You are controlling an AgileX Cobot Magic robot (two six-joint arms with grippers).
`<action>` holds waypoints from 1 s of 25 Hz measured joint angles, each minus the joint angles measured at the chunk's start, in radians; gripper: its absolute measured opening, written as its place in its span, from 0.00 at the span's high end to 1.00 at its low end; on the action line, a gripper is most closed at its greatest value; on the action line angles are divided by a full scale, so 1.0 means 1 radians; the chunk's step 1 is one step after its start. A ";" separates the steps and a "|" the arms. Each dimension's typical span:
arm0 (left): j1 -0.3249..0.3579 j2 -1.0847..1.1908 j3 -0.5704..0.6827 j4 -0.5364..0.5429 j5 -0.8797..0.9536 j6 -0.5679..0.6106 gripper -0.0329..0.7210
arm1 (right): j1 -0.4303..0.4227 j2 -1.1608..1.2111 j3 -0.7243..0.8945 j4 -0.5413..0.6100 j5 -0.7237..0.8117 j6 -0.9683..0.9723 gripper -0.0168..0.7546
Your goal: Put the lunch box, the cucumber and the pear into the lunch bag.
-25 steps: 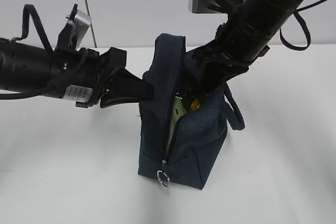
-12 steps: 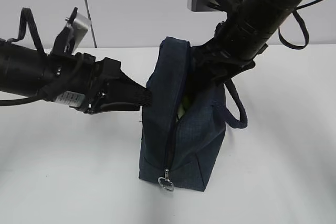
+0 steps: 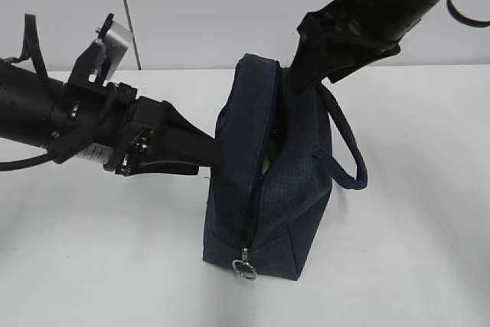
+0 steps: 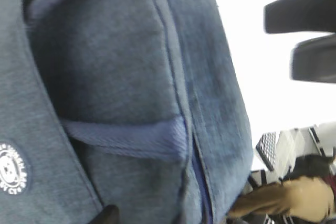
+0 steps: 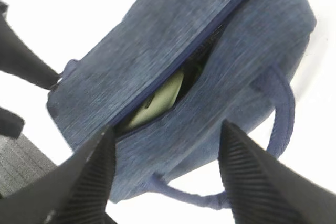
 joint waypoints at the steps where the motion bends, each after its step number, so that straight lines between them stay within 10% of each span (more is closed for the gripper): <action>1: 0.000 0.000 0.000 0.003 0.009 0.017 0.43 | 0.000 -0.020 0.000 0.002 0.021 0.000 0.35; 11: -0.026 0.000 0.000 0.007 0.023 0.090 0.55 | 0.000 -0.215 0.033 0.104 0.149 -0.025 0.41; 25: -0.066 -0.001 0.000 0.004 -0.074 0.115 0.71 | 0.000 -0.513 0.558 0.410 0.010 -0.377 0.48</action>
